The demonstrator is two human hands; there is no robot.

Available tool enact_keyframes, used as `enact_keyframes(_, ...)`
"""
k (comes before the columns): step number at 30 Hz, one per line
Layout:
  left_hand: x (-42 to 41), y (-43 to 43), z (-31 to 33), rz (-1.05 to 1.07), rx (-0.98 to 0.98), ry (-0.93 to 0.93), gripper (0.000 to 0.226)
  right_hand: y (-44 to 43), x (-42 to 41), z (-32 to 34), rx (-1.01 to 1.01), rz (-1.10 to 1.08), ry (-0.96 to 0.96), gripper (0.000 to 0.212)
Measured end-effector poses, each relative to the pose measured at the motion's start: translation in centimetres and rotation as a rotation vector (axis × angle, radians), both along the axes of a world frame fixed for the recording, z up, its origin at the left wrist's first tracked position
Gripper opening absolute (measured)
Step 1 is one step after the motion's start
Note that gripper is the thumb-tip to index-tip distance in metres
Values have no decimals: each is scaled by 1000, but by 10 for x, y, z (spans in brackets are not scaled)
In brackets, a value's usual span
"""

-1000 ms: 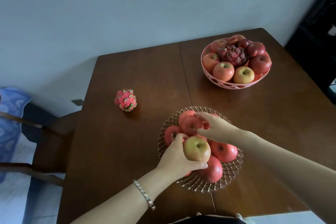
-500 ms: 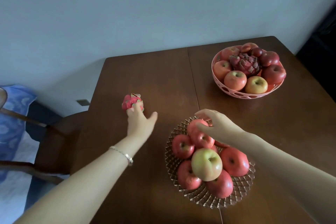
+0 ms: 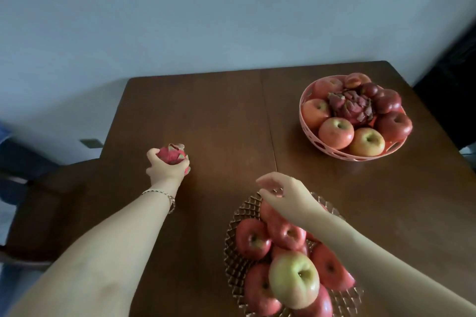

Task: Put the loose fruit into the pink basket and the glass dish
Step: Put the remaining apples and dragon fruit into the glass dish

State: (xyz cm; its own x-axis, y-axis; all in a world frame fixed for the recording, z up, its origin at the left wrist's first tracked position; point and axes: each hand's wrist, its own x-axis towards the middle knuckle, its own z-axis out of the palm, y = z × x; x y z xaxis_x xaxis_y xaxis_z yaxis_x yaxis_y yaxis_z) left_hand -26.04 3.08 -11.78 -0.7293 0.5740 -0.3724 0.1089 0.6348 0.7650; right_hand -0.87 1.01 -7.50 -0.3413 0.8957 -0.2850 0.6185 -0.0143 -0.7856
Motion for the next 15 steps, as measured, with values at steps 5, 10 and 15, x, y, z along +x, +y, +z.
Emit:
enact_keyframes(5, 27, -16, 25, -71, 137, -136, 63, 2, -9, 7, -15, -87, 129, 19)
enact_keyframes(10, 99, -55, 91, -527, 348, -134, 66, 0, -6, 35, -229, -269, 480, 68)
enact_keyframes(15, 153, -90, 114, -857, 311, -94, 75, -21, 30, 47, -376, -426, 787, 66)
